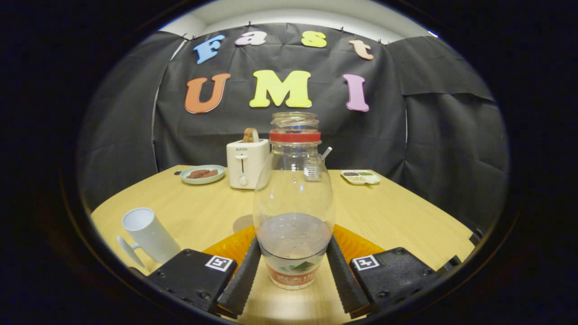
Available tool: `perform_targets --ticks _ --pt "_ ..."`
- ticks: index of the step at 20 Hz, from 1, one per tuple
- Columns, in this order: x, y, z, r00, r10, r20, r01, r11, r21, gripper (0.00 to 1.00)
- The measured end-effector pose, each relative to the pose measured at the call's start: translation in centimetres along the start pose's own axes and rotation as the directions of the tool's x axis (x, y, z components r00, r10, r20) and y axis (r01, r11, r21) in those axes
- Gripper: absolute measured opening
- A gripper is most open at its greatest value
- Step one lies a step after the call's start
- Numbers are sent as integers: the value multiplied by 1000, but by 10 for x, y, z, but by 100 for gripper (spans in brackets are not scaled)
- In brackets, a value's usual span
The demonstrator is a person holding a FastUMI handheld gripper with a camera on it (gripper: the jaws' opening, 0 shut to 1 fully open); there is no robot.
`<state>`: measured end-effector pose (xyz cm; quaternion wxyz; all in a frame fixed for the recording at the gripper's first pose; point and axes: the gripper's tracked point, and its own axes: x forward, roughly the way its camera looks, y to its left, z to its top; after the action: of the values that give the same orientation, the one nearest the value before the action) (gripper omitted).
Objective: Take the bottle from table, then pour the juice into the cup, finally place the bottle on the coaster
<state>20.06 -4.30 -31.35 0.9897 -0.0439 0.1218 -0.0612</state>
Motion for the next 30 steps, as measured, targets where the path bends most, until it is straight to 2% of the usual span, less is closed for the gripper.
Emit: perform_targets --ticks 7,11,14,19,23,28,30 --pt "-21 -2 8 1000 -6 -5 5 995 -95 80" --pt "-34 -2 15 999 28 -30 -34 978 -207 80" --pt "-39 -12 35 1000 14 -1 -14 961 -277 80" --pt "-42 -13 61 998 -26 53 47 894 -446 79" --pt "-46 -10 61 996 -77 47 90 839 -537 79" --pt "-42 -9 71 982 -163 91 183 741 -646 79" --pt "-41 -3 71 979 -176 98 194 685 -703 79"
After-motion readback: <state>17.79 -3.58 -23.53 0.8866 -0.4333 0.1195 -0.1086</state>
